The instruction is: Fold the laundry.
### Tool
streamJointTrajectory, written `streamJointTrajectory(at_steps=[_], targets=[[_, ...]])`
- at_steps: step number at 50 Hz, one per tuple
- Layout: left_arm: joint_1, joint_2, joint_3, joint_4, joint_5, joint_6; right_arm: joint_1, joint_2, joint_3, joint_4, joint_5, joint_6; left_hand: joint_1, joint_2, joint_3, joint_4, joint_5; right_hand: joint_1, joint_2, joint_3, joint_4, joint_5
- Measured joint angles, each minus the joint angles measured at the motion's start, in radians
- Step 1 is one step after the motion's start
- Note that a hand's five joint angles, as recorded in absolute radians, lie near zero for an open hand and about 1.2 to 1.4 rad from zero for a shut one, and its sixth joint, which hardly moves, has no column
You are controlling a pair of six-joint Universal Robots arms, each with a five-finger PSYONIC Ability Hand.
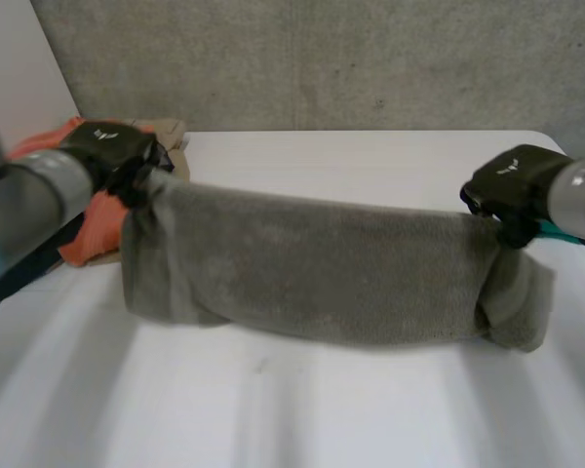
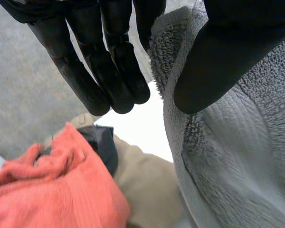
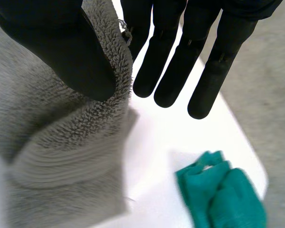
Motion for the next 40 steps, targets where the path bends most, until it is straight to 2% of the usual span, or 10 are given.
streamJointTrajectory(at_steps=[4,9,12,16,21,25,30,36,40], targets=[[-0.037,-0.126,0.193,0.162,-0.051,0.003,0.02,0.12,-0.152,-0.137,0.075,0.013,0.0,0.003,0.003,0.0,0.0,0.0,0.0,0.0,0.0,0.0],[-0.061,-0.161,0.41,0.366,-0.125,-0.017,0.022,0.167,-0.346,-0.369,0.149,0.055,0.004,0.003,0.003,0.001,0.0,0.0,0.0,0.0,0.0,0.0],[-0.069,-0.136,0.484,0.479,-0.162,-0.043,0.014,0.141,-0.406,-0.514,0.143,0.086,0.007,0.003,0.003,0.001,0.006,0.0,0.0,0.0,0.0,0.0],[-0.074,-0.091,0.499,0.575,-0.183,-0.071,0.004,0.085,-0.418,-0.631,0.081,0.115,0.011,0.003,0.003,0.001,0.037,0.0,0.0,0.0,0.0,0.011],[-0.06,-0.046,0.396,0.596,-0.179,-0.084,-0.001,0.029,-0.337,-0.614,-0.017,0.124,0.011,0.003,0.003,0.001,0.037,0.0,0.0,0.0,0.0,0.018],[-0.039,-0.022,0.261,0.585,-0.172,-0.084,-0.006,0.002,-0.229,-0.57,-0.062,0.122,0.011,0.003,0.003,0.001,0.037,0.0,0.0,0.0,0.0,0.018],[-0.012,-0.012,0.019,0.586,-0.139,-0.079,-0.019,-0.016,-0.003,-0.54,-0.113,0.114,0.011,0.003,0.003,0.001,0.037,0.0,0.0,0.0,0.0,0.018],[0.007,-0.043,-0.222,0.644,-0.072,-0.047,-0.035,0.026,0.237,-0.575,-0.159,0.115,0.011,0.003,0.003,0.001,0.037,0.0,0.0,0.0,0.0,0.018],[0.021,-0.07,-0.322,0.695,-0.043,-0.013,-0.046,0.09,0.317,-0.618,-0.168,0.129,0.011,0.003,0.003,0.002,0.037,0.0,0.0,0.0,0.0,0.018]])
